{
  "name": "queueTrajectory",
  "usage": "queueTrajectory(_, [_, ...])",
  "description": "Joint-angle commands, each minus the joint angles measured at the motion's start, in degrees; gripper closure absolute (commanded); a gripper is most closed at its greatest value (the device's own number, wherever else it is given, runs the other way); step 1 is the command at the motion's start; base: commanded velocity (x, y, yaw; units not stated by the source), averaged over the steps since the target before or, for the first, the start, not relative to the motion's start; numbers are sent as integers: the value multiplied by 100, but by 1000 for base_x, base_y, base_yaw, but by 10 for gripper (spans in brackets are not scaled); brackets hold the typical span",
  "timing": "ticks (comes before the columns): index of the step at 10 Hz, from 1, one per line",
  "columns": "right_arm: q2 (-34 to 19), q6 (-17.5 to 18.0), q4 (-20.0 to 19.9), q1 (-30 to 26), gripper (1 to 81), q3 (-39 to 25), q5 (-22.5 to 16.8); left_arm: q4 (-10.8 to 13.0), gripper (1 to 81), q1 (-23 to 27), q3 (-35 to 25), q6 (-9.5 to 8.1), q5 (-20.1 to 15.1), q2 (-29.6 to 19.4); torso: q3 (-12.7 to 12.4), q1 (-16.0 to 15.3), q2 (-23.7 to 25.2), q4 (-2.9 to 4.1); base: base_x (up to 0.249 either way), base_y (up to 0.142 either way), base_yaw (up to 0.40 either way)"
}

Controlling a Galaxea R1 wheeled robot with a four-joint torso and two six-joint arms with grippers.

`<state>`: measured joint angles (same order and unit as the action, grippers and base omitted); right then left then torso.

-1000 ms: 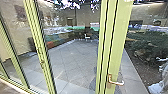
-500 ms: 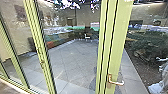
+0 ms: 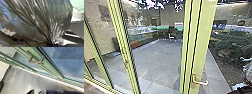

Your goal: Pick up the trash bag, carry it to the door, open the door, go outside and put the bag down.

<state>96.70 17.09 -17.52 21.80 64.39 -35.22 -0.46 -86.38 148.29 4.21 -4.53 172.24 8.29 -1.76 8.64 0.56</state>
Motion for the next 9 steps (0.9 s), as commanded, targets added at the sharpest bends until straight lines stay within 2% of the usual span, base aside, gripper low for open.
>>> queueTrajectory(1, [274, 558, -120, -821, 10, 327, -407, -33, 811, 284, -28, -25, -390, 39, 0, 0, 0, 0, 0, 0, 0])
queueTrajectory(3, [591, 1059, -6, -935, 10, 415, -433, -41, 811, 284, -1, -25, -381, 48, 2, -2, 0, 0, 0, 0, 0])
queueTrajectory(5, [984, 1784, 361, -988, 10, 582, -433, -42, 811, 284, -1, -25, -390, 39, 2, -4, -2, 0, 0, 0, 0])
queueTrajectory(9, [1688, 2965, 556, -1032, 10, 854, -354, -42, 811, 292, 16, -25, -390, 39, 5, -6, -4, 0, 0, 0, 0])
